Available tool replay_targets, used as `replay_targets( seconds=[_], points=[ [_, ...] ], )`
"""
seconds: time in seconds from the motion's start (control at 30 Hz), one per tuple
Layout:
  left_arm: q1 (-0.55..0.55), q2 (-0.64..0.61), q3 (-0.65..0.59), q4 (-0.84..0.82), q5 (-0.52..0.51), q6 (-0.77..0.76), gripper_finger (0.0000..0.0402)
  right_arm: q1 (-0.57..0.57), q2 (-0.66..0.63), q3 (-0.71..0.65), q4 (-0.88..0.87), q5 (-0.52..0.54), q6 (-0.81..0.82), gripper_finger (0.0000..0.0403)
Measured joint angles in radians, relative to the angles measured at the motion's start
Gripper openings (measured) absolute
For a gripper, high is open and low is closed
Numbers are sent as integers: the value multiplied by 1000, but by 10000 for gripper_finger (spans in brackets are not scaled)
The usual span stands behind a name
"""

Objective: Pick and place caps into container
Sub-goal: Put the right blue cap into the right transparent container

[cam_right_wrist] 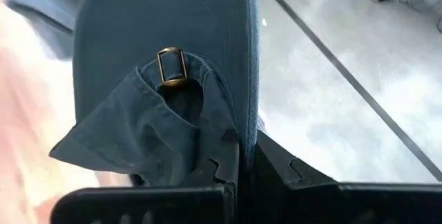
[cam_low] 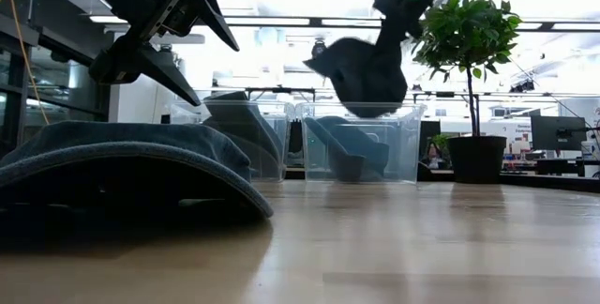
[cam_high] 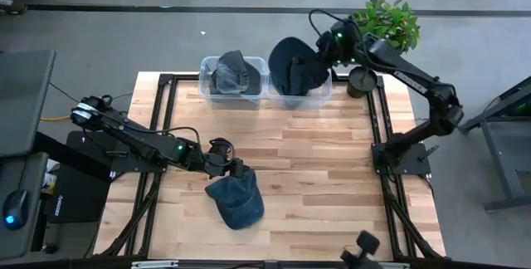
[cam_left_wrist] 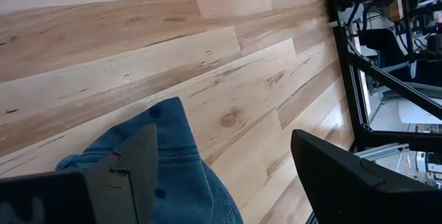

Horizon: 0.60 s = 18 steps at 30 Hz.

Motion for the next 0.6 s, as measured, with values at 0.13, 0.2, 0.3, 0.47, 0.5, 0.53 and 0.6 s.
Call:
replay_targets(
  seconds=[0.13, 0.2, 0.3, 0.47, 0.5, 0.53, 0.6],
  points=[
    [0, 0, 0, 0, 0, 0, 262, -33, 58, -2, 5, 0, -44, 15],
    [0, 0, 0, 0, 0, 0, 262, -44, 79, -3, 16, -3, -60, 15],
    [0, 0, 0, 0, 0, -2, 262, -56, 104, -2, 29, -9, -74, 15],
    [0, 0, 0, 0, -1, -6, 262, -58, 138, -2, 31, -51, -67, 15],
    [0, 0, 0, -1, -1, -9, 262, -58, 145, -2, 31, -51, -60, 15],
    [0, 0, 0, -1, -1, -11, 262, -58, 152, -2, 30, -52, -51, 15],
    [0, 0, 0, -1, -1, -11, 262, -59, 168, -2, 26, -53, -36, 15]
  ],
)
